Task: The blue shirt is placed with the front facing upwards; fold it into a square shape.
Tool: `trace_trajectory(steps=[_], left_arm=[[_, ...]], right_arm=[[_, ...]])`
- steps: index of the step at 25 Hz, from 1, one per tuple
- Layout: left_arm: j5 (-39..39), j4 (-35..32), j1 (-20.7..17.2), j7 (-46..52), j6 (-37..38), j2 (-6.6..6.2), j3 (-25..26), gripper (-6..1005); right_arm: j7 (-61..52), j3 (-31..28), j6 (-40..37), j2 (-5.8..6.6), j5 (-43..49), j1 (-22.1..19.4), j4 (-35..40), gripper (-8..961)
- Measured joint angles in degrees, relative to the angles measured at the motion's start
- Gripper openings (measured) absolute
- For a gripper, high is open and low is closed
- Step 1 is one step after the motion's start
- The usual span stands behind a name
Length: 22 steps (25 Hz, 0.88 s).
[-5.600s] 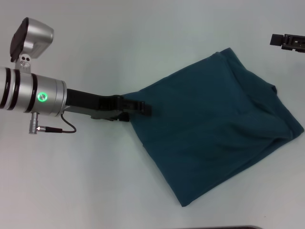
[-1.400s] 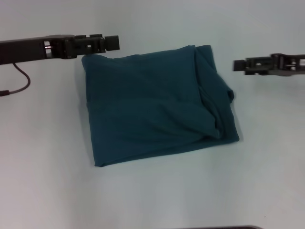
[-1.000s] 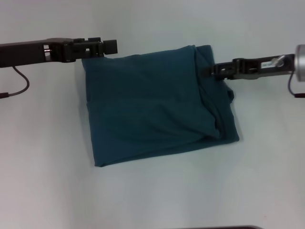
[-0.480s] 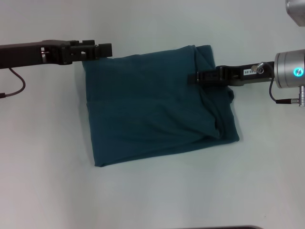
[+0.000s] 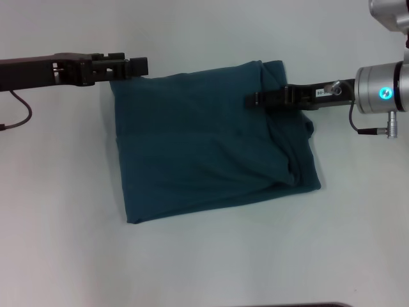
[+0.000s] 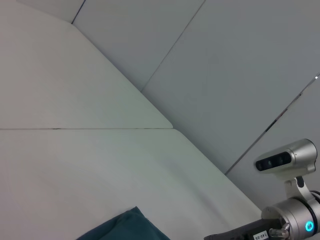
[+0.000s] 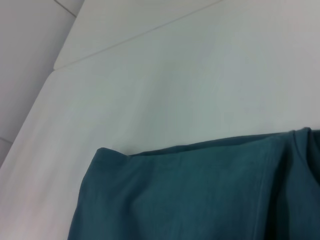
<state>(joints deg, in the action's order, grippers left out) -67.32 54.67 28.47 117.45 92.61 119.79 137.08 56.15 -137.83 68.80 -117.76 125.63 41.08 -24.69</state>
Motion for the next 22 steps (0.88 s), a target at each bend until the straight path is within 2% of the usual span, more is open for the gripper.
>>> trace_trajectory(steps=[10,22], left_arm=[[0.0,0.0,0.0,-0.4,-0.1,-0.11,0.1,838],[0.0,0.0,0.0,-0.5,-0.8,-0.18,0.1,837]], right_arm=[[0.2,1.6,-2.0,-1.12,0.0,0.8,0.1,756],[0.7,1.6,-3.8,-1.54,-0.1,1.4,0.1,756]])
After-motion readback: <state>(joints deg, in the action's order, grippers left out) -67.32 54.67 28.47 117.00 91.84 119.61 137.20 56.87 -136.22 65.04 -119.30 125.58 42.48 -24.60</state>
